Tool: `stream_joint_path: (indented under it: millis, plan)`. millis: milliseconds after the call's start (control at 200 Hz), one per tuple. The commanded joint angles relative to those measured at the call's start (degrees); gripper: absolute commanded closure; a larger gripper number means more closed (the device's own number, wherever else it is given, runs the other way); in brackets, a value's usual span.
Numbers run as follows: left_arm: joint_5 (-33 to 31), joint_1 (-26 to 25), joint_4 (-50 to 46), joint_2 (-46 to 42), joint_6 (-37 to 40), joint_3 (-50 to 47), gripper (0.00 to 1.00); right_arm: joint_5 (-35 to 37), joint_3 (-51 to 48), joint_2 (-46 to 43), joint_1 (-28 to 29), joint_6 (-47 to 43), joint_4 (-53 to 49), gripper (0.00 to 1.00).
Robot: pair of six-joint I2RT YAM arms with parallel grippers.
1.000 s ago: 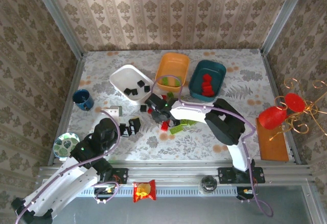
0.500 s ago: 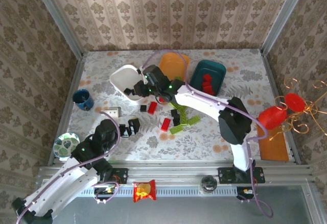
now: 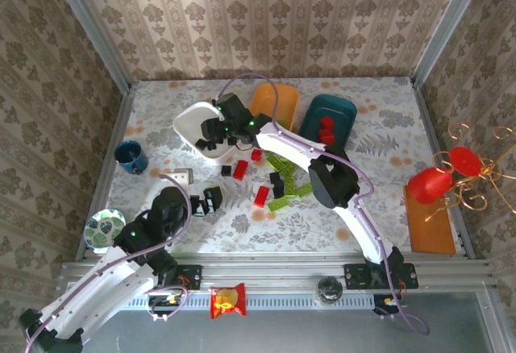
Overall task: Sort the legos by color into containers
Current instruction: Place the lego in the container, then pick up the lego from the middle-left of the table.
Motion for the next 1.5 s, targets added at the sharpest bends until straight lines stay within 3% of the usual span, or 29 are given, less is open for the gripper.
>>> stream_joint_path:
  millis: [0,325,470,755,915,1245,1495]
  plan:
    - [1.4,0.8,1.3,0.9,-0.5,0.1,0.0,0.7,0.7,-4.1,0.0,0.7,-1.4,0.29]
    - [10.6,3.7,5.9,13.5,1.7,2.9,0.0,3.0,-26.7,-25.3,0.1,2.3,8.6,0.28]
    - [18.7,3.9,11.0,22.8,3.6,5.7,0.1,7.2,-40.9,-35.5,0.1,3.3,10.5,0.28]
    - [20.6,-4.9,11.1,42.0,8.7,13.3,0.15,14.8,-63.6,-52.6,-1.5,6.1,8.3,0.28]
    - [19.9,-6.9,11.4,51.0,11.1,16.6,0.28,16.8,-71.6,-61.5,-2.6,8.6,7.0,0.28]
    - [18.3,-8.4,12.5,63.0,14.6,23.6,0.3,19.5,-78.1,-71.7,-2.6,10.5,4.1,0.27]
    - [16.5,-8.3,11.7,68.9,15.0,26.6,0.42,19.9,-79.7,-74.5,-2.6,10.8,3.7,0.27]
